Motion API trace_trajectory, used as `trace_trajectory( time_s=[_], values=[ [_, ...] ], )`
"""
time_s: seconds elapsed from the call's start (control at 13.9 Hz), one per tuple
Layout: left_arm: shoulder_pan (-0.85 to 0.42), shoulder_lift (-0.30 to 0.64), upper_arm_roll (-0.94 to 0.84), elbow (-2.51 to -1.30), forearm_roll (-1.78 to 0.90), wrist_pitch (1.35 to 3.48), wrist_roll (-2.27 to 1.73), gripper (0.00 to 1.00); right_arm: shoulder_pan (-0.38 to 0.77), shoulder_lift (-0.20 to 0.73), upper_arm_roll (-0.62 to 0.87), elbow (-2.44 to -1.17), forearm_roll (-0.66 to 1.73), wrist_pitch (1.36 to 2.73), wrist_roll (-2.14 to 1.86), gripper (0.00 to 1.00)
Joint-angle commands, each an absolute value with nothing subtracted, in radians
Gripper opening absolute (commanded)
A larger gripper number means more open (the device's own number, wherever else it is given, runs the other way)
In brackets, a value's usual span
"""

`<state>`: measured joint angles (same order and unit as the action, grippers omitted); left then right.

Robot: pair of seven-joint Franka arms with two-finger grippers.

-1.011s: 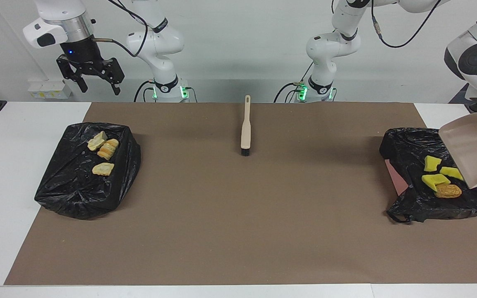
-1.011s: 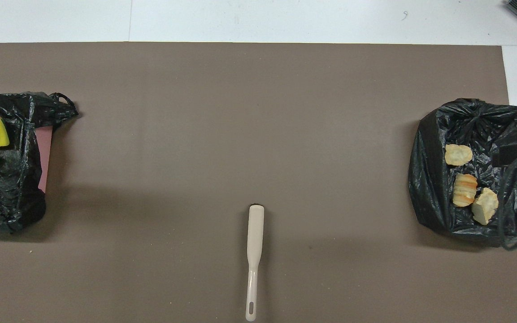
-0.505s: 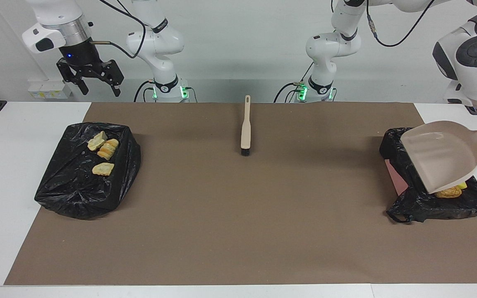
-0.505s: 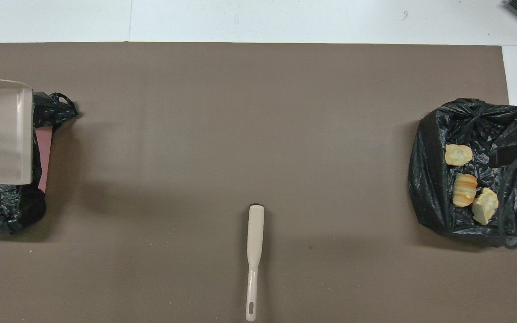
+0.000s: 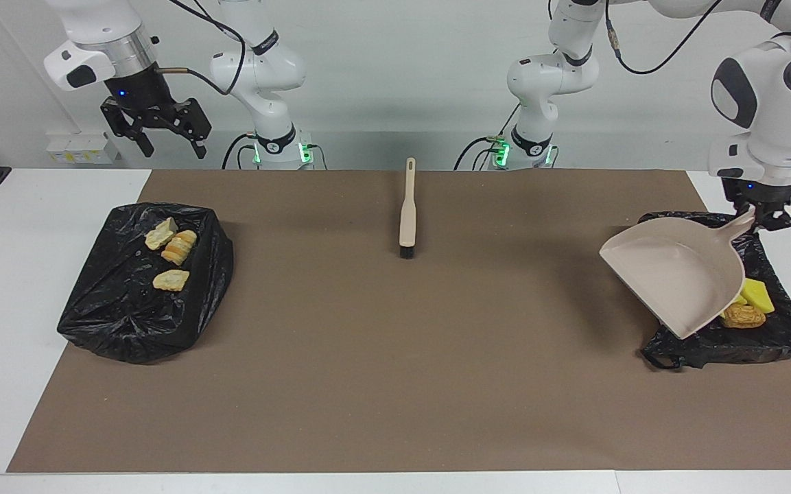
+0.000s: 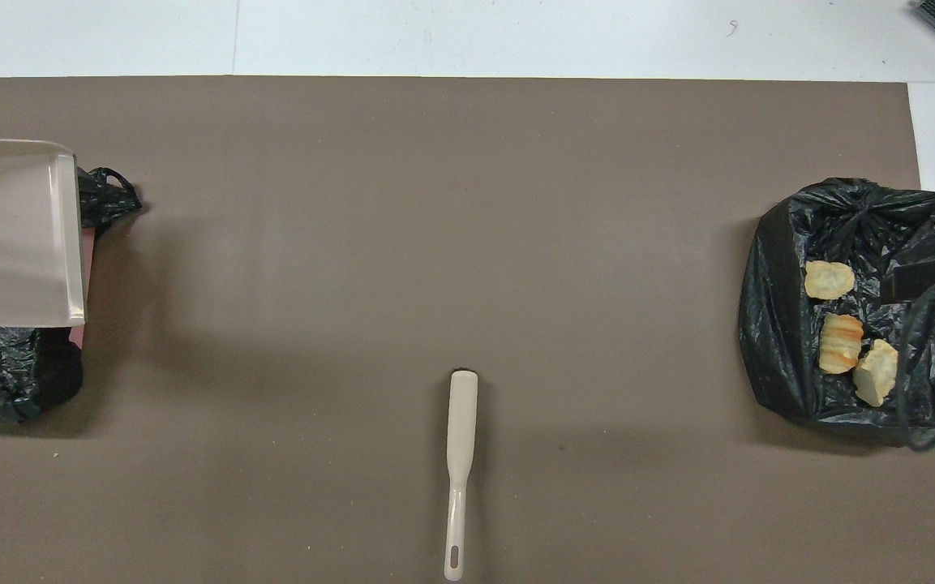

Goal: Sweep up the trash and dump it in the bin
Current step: 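Place the empty dustpan back mid-table with the left gripper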

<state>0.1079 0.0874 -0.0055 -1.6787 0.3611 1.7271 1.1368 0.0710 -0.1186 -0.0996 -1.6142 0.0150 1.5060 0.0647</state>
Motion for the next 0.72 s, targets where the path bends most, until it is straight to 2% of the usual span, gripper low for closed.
trace_trajectory(
  time_s=[0.0, 0.14, 0.65],
  values=[
    [0.092, 0.037, 0.002, -1.77, 0.221, 1.685, 0.918, 0.0, 0.052, -0.153, -0.087, -1.661, 0.019, 1.52, 0.031, 1.0],
    [0.059, 0.023, -0.002, -1.798, 0.16, 1.649, 0.76, 0.0, 0.054, -0.152, -0.087, -1.667, 0.011, 1.554, 0.028, 1.0],
    [-0.194, 0.02, 0.002, -1.822, 0.043, 1.655, 0.251, 0.0, 0.054, -0.15, -0.086, -1.674, -0.009, 1.574, 0.017, 1.0]
  ],
)
